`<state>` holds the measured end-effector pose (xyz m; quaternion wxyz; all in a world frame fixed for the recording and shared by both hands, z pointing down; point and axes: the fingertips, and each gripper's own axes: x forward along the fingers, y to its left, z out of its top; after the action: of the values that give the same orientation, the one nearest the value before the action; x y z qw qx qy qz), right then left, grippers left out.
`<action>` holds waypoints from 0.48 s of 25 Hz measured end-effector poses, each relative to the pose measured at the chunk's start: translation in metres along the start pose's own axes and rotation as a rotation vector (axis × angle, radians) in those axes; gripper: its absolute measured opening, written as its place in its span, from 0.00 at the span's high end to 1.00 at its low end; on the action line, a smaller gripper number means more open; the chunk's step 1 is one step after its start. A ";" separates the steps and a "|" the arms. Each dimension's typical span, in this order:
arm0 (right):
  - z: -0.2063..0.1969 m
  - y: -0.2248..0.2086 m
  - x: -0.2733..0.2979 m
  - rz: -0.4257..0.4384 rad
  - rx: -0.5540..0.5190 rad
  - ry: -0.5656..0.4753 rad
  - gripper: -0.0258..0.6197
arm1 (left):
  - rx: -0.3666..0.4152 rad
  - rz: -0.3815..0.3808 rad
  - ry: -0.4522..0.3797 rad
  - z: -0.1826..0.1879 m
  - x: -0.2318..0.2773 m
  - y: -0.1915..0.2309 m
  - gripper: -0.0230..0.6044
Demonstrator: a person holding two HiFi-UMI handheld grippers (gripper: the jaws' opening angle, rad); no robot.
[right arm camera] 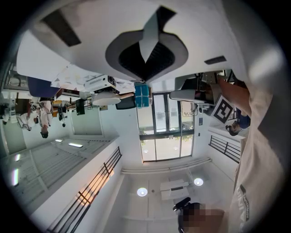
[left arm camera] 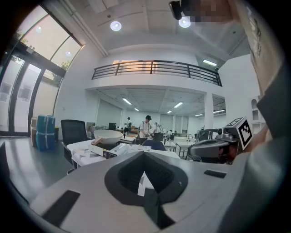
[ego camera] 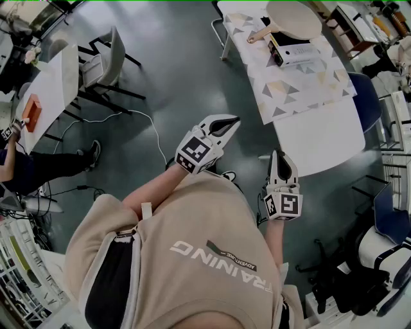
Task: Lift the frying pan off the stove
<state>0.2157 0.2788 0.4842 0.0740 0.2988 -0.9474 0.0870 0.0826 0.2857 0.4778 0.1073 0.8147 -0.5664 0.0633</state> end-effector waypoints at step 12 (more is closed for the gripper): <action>-0.033 -0.027 0.006 -0.008 0.062 0.079 0.95 | -0.084 -0.032 0.023 -0.005 0.048 -0.002 0.96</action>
<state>0.2292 0.2609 0.5206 0.1023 0.3013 -0.9394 0.1277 0.1017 0.2438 0.4937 0.1491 0.8175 -0.5543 0.0470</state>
